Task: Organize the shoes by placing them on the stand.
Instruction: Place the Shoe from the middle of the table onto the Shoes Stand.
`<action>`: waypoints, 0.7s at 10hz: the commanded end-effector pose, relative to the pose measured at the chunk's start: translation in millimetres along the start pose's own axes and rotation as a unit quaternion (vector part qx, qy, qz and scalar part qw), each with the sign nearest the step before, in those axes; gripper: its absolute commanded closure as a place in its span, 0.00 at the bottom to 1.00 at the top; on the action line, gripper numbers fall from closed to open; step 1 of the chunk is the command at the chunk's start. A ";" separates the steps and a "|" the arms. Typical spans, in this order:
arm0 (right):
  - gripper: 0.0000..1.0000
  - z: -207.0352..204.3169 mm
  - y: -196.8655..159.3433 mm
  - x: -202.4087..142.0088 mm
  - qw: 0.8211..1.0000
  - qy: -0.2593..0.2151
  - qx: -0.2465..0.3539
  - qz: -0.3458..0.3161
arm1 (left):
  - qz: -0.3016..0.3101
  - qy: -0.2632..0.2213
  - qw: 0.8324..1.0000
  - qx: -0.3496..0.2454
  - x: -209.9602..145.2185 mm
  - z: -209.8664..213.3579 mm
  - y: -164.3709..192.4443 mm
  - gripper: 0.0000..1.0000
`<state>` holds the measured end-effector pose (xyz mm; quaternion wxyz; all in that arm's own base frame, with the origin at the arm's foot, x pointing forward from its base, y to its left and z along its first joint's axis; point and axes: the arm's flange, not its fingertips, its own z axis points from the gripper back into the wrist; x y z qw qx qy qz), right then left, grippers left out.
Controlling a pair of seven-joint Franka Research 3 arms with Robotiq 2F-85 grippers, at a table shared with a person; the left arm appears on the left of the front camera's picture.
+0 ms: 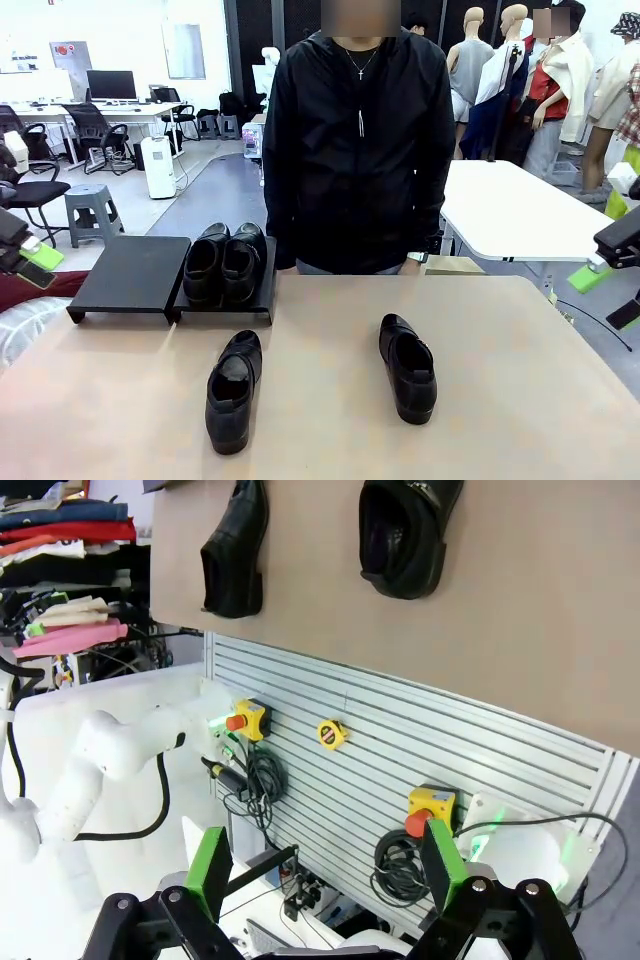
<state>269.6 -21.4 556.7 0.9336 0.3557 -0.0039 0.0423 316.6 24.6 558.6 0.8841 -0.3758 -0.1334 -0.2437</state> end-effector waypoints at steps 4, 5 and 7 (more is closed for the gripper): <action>0.00 3.7 -0.7 1.2 1.000 0.002 0.010 0.010 | 0.217 0.068 0.950 0.216 56.8 -207.1 -125.6 0.00; 0.00 3.7 -0.7 1.2 1.000 0.002 0.010 0.010 | 0.281 0.058 0.921 0.263 72.9 -244.1 -134.0 0.00; 0.00 3.7 -0.7 1.2 1.000 0.002 0.010 0.010 | 0.290 0.022 0.898 0.331 91.3 -299.2 -135.3 0.00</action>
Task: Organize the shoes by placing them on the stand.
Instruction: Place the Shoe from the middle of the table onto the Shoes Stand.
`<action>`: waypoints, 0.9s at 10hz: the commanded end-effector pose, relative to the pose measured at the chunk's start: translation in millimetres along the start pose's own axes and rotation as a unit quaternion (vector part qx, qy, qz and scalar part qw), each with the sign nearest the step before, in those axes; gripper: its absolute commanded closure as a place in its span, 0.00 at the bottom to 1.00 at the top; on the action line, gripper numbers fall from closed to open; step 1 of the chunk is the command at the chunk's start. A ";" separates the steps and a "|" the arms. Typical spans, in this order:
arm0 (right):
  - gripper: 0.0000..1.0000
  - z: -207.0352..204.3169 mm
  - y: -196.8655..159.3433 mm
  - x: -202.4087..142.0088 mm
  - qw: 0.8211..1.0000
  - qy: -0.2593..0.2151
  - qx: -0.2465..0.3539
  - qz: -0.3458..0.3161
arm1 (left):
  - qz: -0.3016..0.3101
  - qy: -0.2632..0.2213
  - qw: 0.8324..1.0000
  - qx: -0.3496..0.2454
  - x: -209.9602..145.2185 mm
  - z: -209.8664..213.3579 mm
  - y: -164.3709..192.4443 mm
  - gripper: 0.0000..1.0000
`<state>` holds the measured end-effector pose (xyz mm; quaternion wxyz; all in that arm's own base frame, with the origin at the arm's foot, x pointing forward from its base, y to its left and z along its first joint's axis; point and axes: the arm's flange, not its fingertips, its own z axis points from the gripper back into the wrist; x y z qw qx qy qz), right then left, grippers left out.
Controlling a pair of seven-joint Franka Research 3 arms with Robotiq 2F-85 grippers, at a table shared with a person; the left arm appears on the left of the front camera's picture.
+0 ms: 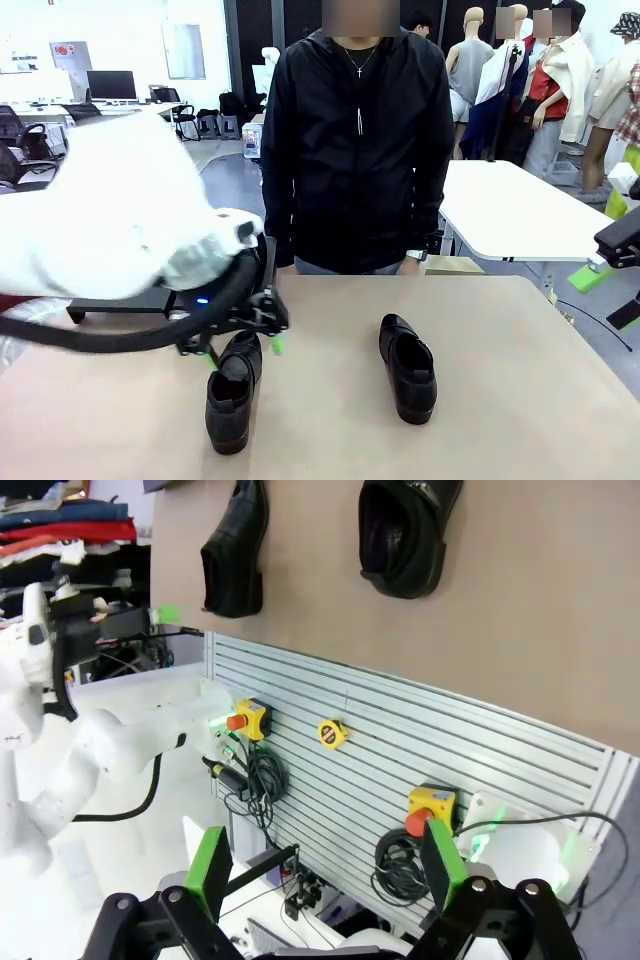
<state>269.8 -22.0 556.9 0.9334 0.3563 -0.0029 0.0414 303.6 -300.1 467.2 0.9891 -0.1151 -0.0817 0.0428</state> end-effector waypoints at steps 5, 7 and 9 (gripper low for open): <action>0.00 3.2 -0.3 1.0 1.000 0.001 0.009 0.011 | 0.002 0.005 1.000 0.020 15.8 -9.1 -8.6 0.00; 0.00 3.2 -0.3 1.0 1.000 0.001 0.009 0.011 | 0.012 -0.011 0.999 0.028 41.4 -35.8 -8.6 0.00; 0.00 3.2 -0.3 1.0 1.000 0.001 0.009 0.011 | 0.011 -0.016 0.998 0.054 50.4 -51.3 -15.2 0.00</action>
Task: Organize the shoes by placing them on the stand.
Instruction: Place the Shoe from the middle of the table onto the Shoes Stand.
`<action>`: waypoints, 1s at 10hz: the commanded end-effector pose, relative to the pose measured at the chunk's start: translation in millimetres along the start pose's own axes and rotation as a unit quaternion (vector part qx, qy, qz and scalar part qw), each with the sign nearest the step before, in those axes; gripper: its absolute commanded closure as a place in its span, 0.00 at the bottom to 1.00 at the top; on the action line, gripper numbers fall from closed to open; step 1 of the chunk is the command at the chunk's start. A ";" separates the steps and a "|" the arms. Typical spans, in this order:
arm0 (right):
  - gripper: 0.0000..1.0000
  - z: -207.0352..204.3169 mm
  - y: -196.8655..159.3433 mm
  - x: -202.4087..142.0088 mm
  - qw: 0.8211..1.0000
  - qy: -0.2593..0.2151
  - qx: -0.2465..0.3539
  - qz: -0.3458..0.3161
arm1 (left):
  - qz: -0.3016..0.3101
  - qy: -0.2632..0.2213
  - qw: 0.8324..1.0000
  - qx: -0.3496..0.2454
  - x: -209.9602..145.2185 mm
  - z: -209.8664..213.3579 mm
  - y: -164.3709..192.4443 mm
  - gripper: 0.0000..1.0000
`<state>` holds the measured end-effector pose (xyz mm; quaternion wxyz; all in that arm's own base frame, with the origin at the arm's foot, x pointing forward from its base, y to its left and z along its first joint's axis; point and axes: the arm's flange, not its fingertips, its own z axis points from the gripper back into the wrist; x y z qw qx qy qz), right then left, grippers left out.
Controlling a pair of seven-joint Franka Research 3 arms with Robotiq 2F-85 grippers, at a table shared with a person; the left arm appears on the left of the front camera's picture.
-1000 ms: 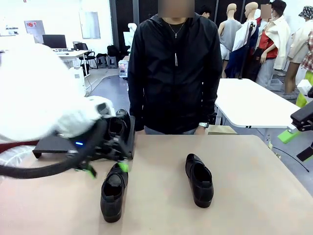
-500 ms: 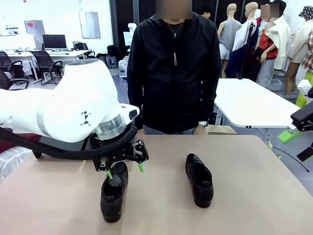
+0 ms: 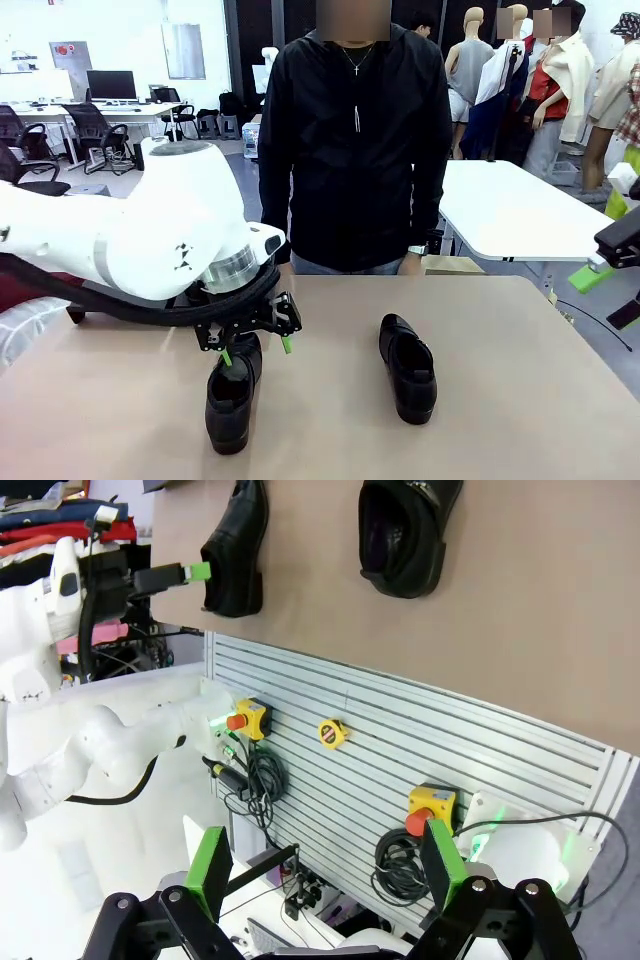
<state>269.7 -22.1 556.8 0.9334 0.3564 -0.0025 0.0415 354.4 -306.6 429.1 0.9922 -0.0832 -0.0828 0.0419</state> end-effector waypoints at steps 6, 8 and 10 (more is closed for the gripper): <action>0.00 3.2 -0.2 1.1 1.000 0.001 0.009 0.012 | 0.052 0.070 0.995 0.042 31.6 -87.0 -13.3 0.00; 0.00 3.2 -0.2 1.1 1.000 0.001 0.009 0.012 | 0.069 0.074 0.994 0.050 35.2 -101.4 -9.8 0.00; 0.00 3.2 -0.2 1.1 1.000 0.001 0.009 0.012 | 0.075 0.079 0.993 0.050 36.5 -103.4 -4.1 0.00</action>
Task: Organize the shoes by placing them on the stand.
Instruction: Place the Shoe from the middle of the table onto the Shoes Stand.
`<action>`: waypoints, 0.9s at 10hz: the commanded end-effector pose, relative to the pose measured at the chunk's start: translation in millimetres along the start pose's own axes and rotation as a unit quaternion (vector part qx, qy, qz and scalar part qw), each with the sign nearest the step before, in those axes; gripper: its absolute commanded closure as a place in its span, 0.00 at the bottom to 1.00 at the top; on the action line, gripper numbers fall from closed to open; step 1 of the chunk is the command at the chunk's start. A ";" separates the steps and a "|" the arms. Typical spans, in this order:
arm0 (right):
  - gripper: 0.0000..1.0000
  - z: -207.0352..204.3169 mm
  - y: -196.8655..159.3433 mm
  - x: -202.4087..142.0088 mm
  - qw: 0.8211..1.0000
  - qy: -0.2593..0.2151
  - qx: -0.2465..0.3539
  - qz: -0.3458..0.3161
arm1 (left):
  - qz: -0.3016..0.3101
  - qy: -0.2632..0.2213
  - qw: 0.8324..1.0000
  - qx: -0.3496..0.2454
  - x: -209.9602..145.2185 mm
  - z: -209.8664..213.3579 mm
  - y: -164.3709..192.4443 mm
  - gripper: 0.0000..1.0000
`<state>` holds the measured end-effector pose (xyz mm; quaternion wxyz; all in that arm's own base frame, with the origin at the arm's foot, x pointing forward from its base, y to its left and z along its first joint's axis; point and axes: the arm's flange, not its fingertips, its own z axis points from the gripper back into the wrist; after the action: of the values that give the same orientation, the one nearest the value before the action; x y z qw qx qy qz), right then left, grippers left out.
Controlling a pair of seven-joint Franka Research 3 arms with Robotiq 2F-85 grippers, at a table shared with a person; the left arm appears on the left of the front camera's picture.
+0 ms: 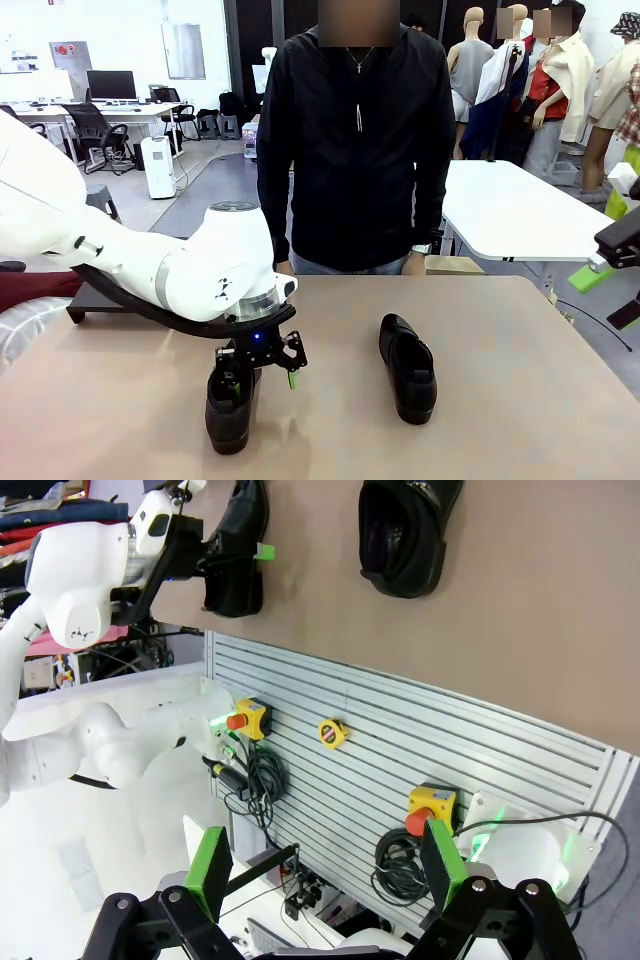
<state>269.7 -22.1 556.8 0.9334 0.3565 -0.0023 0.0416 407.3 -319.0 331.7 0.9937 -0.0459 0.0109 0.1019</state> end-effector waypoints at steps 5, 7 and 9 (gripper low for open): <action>0.00 3.2 -0.2 1.1 1.000 0.001 0.009 0.012 | 0.005 -0.001 1.000 0.003 -0.7 1.1 -1.5 1.00; 0.00 3.2 -0.2 1.1 1.000 0.001 0.009 0.012 | 0.004 0.001 1.000 0.007 -1.7 1.0 -0.9 1.00; 0.00 3.2 -0.2 1.1 1.000 0.001 0.009 0.012 | 0.004 0.000 1.000 0.006 -2.9 0.5 -0.8 1.00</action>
<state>269.7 -22.1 556.8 0.9334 0.3565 -0.0023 0.0417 406.0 -316.5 335.0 0.9938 -0.0385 0.0171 0.1029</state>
